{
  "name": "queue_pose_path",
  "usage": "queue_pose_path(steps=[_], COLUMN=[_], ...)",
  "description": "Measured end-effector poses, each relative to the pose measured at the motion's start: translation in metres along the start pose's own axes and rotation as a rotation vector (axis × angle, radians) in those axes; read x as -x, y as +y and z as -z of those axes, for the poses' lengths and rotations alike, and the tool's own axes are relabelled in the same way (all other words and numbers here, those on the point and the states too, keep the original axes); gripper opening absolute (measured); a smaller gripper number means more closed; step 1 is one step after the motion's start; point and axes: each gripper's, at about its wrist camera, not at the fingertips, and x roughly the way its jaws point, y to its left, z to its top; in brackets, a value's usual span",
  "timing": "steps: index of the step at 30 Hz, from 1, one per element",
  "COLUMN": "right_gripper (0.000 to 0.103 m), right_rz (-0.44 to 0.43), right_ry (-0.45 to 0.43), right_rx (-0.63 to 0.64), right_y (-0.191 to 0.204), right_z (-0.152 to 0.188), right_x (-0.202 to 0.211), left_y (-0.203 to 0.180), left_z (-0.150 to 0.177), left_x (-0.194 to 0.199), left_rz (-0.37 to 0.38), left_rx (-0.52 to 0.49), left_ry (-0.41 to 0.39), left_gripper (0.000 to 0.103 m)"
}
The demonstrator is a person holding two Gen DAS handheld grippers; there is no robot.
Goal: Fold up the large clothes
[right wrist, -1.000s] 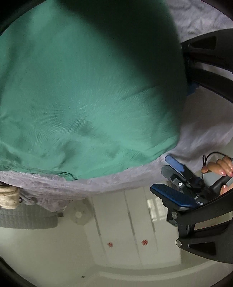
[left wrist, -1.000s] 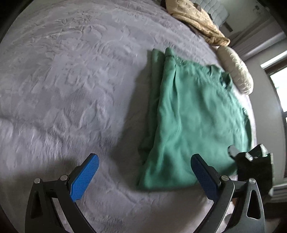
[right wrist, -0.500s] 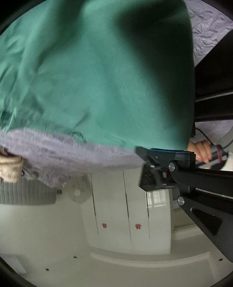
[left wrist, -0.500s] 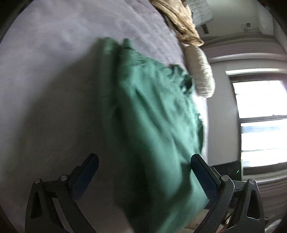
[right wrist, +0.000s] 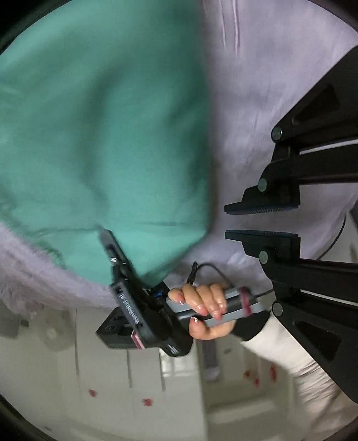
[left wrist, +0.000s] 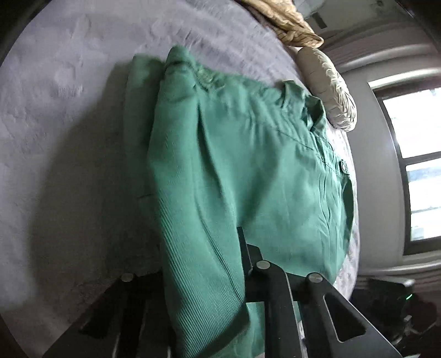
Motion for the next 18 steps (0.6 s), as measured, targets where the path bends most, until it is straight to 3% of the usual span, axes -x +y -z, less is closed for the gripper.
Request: queue_pose_path(steps=[5,7,10,13,18], right_gripper=[0.010,0.010,0.007,0.007,0.007], right_rz=[0.225,0.264,0.313,0.316,0.163], right_ry=[-0.246,-0.263,-0.199,-0.212,-0.235], right_rx=[0.054,0.046,0.003,0.003,-0.035], right_y=[-0.015,-0.029,-0.055,-0.066,-0.075], right_z=[-0.027,-0.042,-0.055,-0.056,-0.052], right_x=[0.074,0.074,0.045,0.032,0.048], left_y=[-0.036,-0.057,-0.096,-0.153,-0.252], left_z=[-0.002,-0.004,-0.008,-0.013,-0.013], left_x=[0.019,0.031,0.044,0.043,0.016], left_rz=[-0.008,-0.002,-0.001,-0.005,-0.002], left_rx=[-0.068,-0.099,-0.162,-0.270,-0.460], left_ry=[-0.059,-0.087,-0.120,-0.143,-0.131], left_gripper=[0.014,0.014,0.014,0.014,0.014])
